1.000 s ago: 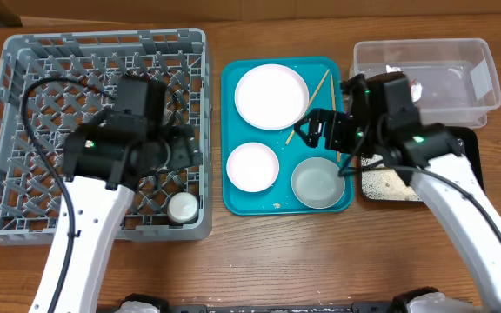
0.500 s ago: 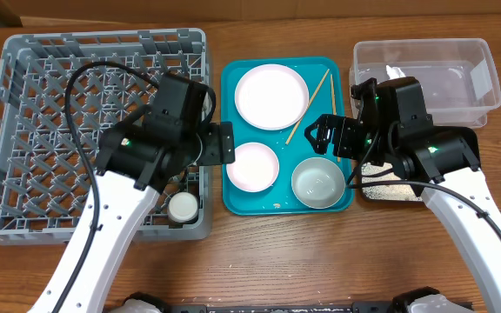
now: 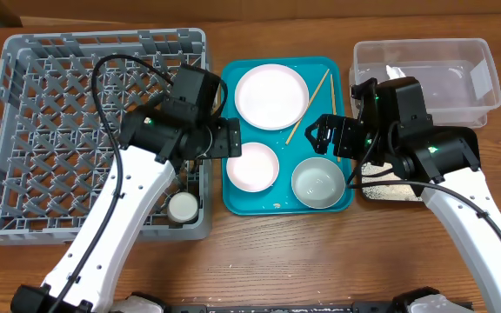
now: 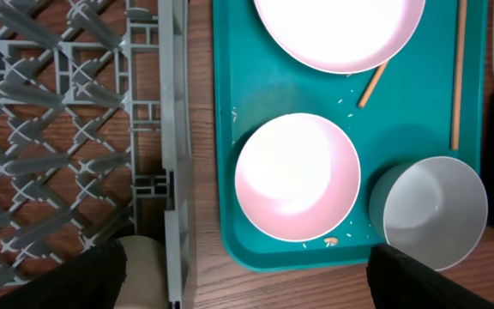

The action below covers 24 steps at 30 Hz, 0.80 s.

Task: Sort waste into correct bins and load items into the dishwasher
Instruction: 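Move the left gripper to the small white plate and grasp its rim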

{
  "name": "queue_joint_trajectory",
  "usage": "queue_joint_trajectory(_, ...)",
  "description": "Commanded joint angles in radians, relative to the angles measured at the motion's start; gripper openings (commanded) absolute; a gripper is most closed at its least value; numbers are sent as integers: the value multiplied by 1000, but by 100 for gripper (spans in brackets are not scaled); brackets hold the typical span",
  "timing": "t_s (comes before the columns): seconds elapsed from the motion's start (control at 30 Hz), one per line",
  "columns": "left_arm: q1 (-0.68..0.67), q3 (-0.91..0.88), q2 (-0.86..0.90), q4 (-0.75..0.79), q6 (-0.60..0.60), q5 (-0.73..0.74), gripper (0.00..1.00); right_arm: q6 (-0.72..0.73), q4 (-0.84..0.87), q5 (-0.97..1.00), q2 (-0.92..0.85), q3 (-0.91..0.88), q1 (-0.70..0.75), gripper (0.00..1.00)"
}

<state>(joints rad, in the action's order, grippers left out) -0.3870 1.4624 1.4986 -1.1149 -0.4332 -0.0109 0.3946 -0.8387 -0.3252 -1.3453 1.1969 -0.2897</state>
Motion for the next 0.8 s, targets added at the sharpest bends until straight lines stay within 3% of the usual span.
queue_joint_trajectory(0.0,-21,19,18,11,33,14,90,-6,2,11,10,18,-3,100)
queue_joint_trajectory(0.47,-85,19,18,56,49,7,91,-6,-8,11,10,18,-3,100)
queue_joint_trajectory(0.77,-85,19,18,70,129,8,91,-6,-9,10,10,18,-3,100)
